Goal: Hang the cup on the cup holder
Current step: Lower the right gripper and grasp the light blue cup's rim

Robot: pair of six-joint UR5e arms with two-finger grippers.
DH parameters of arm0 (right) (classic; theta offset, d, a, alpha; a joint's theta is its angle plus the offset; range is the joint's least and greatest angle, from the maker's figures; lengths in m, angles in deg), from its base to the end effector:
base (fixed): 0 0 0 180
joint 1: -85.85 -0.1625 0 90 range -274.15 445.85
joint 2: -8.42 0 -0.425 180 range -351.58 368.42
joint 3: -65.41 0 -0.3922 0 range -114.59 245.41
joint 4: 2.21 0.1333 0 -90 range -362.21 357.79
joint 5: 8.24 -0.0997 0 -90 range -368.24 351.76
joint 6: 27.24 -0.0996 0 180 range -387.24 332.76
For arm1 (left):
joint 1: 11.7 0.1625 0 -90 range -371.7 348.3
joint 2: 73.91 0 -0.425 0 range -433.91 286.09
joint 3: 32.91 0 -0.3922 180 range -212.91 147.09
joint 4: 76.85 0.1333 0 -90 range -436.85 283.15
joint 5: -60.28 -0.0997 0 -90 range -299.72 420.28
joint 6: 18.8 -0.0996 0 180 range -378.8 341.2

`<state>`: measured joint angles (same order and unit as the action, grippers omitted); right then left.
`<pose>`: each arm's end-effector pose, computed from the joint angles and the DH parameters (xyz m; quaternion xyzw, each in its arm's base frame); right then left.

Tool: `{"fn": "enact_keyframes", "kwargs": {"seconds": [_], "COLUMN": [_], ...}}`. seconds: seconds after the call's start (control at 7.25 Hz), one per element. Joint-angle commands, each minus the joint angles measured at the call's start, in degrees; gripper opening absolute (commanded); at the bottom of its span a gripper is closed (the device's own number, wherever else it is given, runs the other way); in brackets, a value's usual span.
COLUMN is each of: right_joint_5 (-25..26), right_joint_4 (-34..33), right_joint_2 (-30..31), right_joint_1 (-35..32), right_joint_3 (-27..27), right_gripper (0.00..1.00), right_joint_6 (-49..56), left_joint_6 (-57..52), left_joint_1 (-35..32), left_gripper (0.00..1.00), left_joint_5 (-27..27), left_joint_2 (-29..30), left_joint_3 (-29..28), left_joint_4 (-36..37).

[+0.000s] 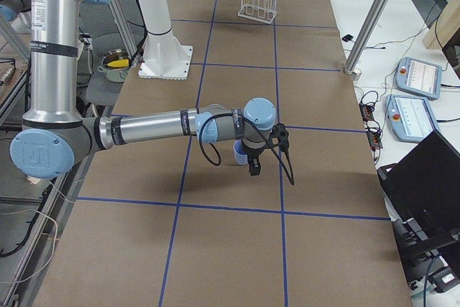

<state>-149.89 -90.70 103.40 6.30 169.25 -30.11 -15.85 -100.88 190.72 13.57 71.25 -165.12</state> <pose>-0.0291 -0.4622 0.5683 0.0305 -0.4403 -0.0985 0.8919 -0.0619 -0.4776 0.5655 0.0697 0.3468 0.0125 0.9353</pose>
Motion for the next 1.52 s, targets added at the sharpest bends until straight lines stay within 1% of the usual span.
{"fn": "enact_keyframes", "kwargs": {"seconds": [0.0, 0.14, 0.55, 1.38], "right_joint_5": [-0.2, -0.2, -0.3, -0.4], "right_joint_4": [3.0, 3.1, 3.0, 3.0], "right_joint_2": [-0.1, -0.4, -4.9, -4.5], "right_joint_1": [4.1, 6.0, 7.7, 11.5], "right_joint_3": [-1.6, -2.2, -6.7, -8.3], "right_gripper": [1.0, 1.0, 1.0, 1.0], "right_joint_6": [-3.4, -3.7, -3.9, -3.8], "left_joint_6": [0.0, 0.0, 0.0, 0.0], "left_joint_1": [0.1, 0.1, 0.1, 0.2], "left_gripper": [0.99, 0.99, 0.99, 0.99], "left_joint_5": [0.1, -0.2, 0.0, -0.2], "left_joint_2": [-0.1, -0.1, 0.0, 0.1], "left_joint_3": [0.1, 0.0, -0.3, -0.5], "left_joint_4": [0.0, 0.0, 0.0, 0.0]}}
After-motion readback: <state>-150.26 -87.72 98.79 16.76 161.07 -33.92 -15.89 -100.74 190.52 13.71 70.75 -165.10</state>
